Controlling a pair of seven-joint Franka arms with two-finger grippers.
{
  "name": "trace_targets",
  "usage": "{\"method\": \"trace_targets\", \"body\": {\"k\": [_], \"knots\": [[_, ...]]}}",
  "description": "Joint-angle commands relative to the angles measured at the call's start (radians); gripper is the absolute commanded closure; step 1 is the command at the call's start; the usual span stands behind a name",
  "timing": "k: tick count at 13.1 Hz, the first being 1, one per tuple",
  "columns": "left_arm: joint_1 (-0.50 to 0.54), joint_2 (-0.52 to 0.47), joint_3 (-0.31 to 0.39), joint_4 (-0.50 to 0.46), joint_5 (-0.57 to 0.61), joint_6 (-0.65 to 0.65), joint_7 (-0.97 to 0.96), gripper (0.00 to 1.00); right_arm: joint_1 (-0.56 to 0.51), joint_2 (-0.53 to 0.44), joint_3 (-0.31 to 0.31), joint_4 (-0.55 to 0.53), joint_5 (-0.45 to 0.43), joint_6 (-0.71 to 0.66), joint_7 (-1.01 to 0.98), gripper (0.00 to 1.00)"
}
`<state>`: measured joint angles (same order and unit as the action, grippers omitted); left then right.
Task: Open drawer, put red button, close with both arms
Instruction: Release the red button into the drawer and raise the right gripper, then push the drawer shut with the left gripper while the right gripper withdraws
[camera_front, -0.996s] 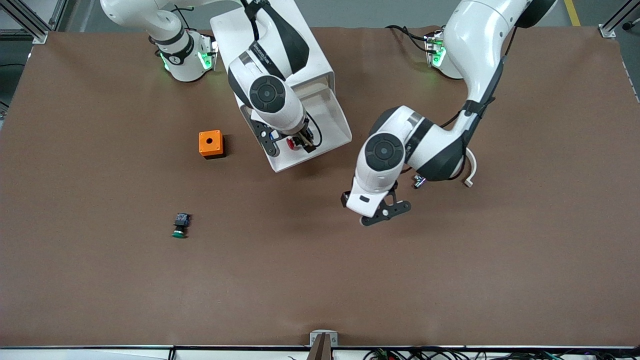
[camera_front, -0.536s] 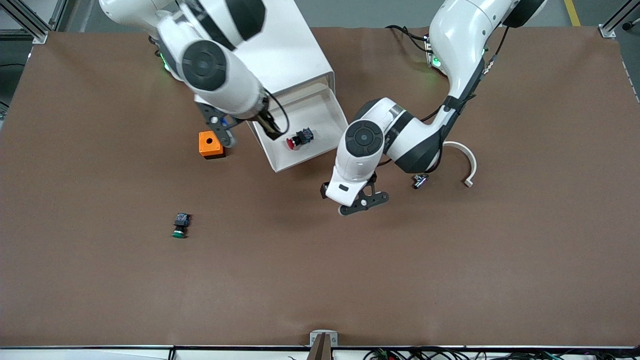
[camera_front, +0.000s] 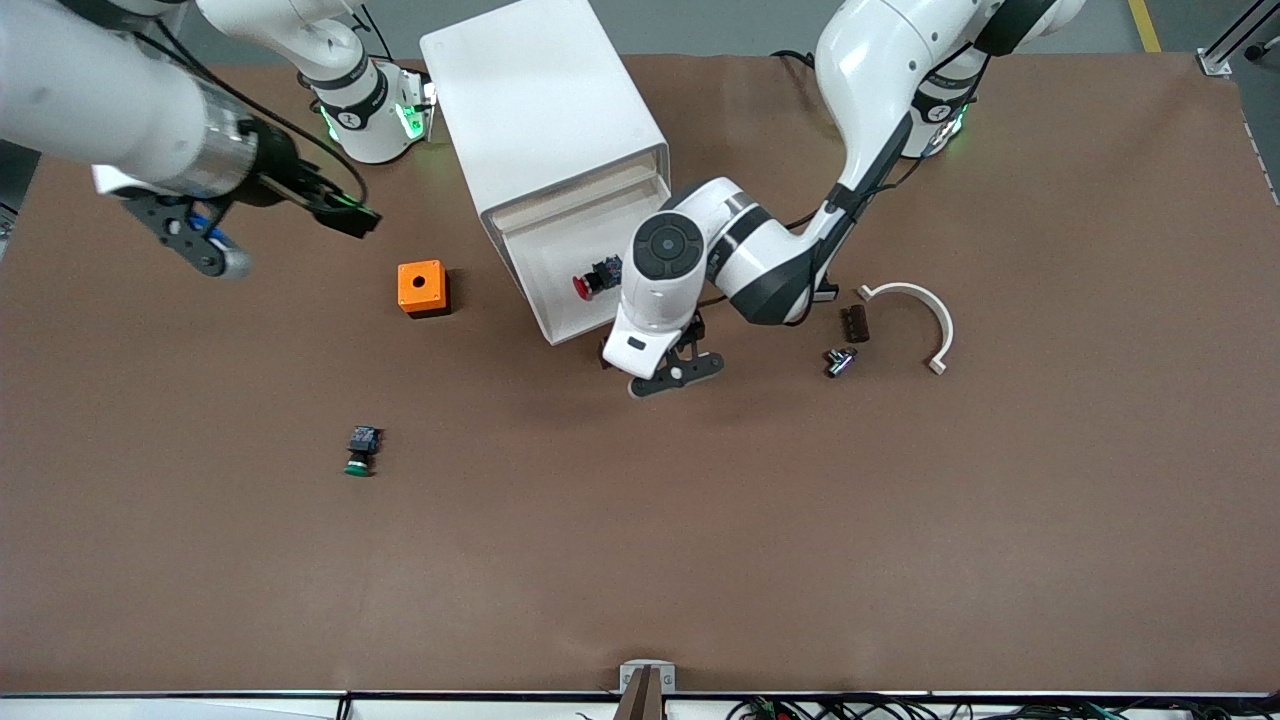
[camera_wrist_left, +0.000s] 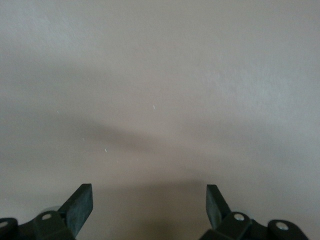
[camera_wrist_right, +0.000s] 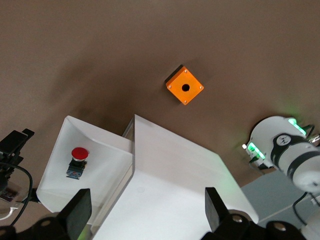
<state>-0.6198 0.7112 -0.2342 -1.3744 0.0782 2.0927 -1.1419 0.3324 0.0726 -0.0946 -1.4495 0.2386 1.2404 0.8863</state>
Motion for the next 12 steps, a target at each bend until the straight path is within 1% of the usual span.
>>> {"method": "trace_targets", "body": {"k": [1, 5, 8, 10, 12], "knots": [[-0.026, -0.012, 0.004, -0.026, -0.014, 0.013, -0.013, 0.0, -0.048, -0.082, 0.018, -0.103, -0.097, 0.022, -0.197, 0.0], [-0.046, -0.012, 0.0, -0.04, -0.031, 0.012, -0.01, 0.0, -0.197, -0.099, 0.016, -0.112, -0.117, 0.019, -0.475, 0.0], [-0.05, -0.007, -0.03, -0.048, -0.086, 0.012, -0.007, 0.0, -0.289, -0.099, 0.016, -0.109, -0.166, 0.037, -0.666, 0.0], [-0.054, -0.007, -0.046, -0.054, -0.112, 0.012, -0.002, 0.0, -0.323, -0.094, 0.016, -0.1, -0.194, 0.063, -0.745, 0.0], [-0.055, -0.006, -0.062, -0.071, -0.142, 0.012, 0.002, 0.0, -0.326, -0.091, 0.018, -0.075, -0.209, 0.086, -0.753, 0.0]]}}
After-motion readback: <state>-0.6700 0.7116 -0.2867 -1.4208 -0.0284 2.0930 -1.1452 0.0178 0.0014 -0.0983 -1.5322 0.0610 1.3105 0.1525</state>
